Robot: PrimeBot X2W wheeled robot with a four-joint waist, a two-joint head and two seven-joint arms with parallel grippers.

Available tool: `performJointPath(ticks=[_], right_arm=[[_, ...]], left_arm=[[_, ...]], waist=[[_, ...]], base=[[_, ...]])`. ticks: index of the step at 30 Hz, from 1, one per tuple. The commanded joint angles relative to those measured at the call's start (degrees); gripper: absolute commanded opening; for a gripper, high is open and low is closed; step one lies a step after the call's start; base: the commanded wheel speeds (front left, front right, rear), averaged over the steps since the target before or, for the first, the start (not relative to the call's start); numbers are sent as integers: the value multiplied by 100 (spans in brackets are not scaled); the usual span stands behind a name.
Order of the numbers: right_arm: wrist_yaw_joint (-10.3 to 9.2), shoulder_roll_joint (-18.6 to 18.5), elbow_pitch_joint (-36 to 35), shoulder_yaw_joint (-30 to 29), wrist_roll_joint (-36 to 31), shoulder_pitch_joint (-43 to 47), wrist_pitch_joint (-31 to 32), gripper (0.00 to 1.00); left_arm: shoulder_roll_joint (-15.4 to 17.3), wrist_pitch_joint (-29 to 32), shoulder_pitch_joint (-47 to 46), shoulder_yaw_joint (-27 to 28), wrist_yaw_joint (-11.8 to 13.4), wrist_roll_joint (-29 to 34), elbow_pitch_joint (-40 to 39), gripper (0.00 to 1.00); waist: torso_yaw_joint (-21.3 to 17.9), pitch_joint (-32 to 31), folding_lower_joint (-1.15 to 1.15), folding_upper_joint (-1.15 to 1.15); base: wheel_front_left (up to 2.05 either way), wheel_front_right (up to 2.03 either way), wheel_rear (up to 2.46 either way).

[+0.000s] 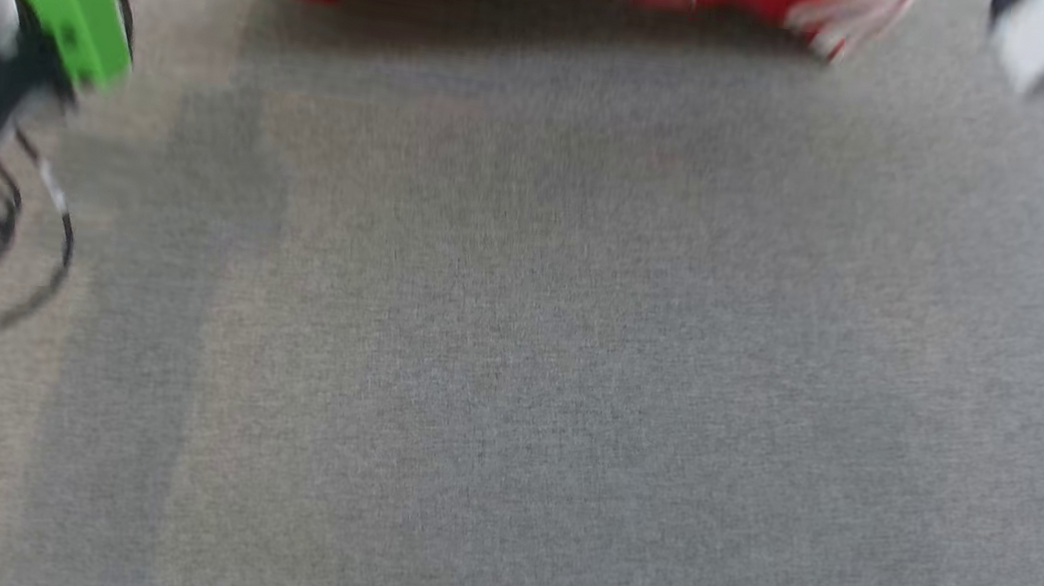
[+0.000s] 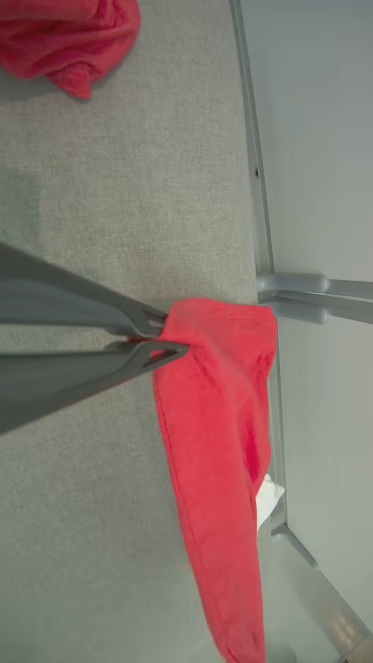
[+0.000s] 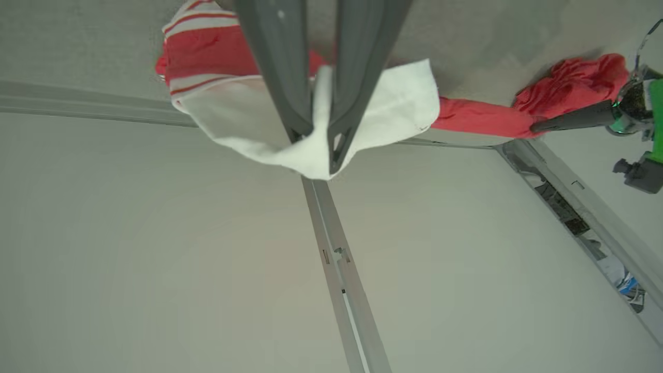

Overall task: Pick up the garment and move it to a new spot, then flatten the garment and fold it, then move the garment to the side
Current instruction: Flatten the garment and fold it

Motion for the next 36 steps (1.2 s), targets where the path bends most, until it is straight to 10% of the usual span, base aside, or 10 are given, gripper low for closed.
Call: performJointPath(ticks=[1, 11, 23, 36], right_arm=[[-2, -184, -126, 102, 87, 305, 166, 0], [-2, -1514, -1347, 997, 999, 2415, 2394, 0], [-3, -2956, -2936, 1405, 1728, 3899, 3987, 0], [-3, -2247, -2062, 792, 1789, 2863, 4416, 0]], left_arm=[[83, 100, 327, -61, -13, -172, -161, 0], [849, 1090, 2311, -608, 79, -936, -1429, 0], [1943, 2284, 3850, -1019, 854, -1668, -3435, 0], [1770, 3333, 2750, -912, 1461, -1813, -3538, 0]], waist=[[41, -816, 0, 0], [52, -1622, 0, 0], [-30, -1797, 0, 0], [-23, -875, 0, 0]], base=[[0, 0, 0], [0, 0, 0], [0, 0, 0], [0, 0, 0]])
